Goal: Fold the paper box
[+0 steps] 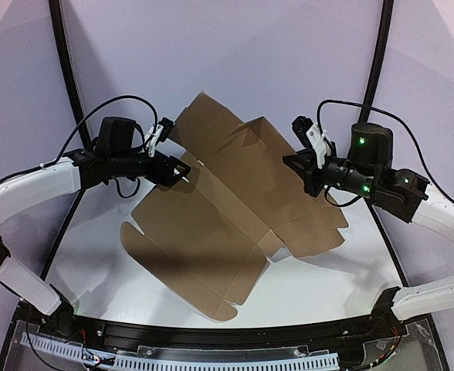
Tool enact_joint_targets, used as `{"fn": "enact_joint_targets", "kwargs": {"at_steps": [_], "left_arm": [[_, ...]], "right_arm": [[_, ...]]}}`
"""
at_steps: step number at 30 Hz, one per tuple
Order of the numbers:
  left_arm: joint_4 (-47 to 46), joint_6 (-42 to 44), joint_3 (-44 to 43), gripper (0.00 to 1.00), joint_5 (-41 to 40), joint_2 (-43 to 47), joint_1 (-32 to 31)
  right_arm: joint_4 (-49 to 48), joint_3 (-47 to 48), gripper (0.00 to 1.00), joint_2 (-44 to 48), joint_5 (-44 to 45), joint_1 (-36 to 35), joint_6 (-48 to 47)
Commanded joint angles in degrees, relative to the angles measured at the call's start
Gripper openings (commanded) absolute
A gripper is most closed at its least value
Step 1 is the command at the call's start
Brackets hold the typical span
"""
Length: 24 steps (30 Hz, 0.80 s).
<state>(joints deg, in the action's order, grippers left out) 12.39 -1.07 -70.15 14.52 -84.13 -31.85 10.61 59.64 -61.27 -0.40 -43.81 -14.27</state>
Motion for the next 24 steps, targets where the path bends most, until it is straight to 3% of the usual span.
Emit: {"fn": "enact_joint_targets", "kwargs": {"at_steps": [1, 4, 6, 13, 21, 24], "left_arm": [[-3.57, -2.17, -0.35, 0.81, 6.78, -2.61, 1.79], [-6.87, -3.10, 0.58, 0.72, 11.38, -2.65, 2.52], [-8.31, -2.82, 1.43, 0.60, 13.32, -2.42, 2.57], [-13.29, -3.43, 3.51, 0.33, 14.43, -2.49, 2.50], [-22.45, -4.81, 9.82, 0.03, 10.62, 0.60, 2.29], [-23.60, -3.25, 11.45, 0.01, 7.08, 2.55, 1.14]], "right_arm": [[-1.32, -0.27, 0.00, 0.95, -2.11, 0.48, 1.29], [-1.43, -0.06, 0.00, 0.77, -1.47, 0.48, 2.05], [-1.91, 0.16, 0.00, 0.52, -0.75, 0.48, 3.21], [-3.38, 1.75, 0.00, -1.09, -4.38, 0.48, 9.72], [2.45, 6.69, 0.00, -3.29, 2.35, 0.48, 17.92], [4.72, 8.28, 0.00, -4.46, 3.67, 0.48, 20.79]]}}
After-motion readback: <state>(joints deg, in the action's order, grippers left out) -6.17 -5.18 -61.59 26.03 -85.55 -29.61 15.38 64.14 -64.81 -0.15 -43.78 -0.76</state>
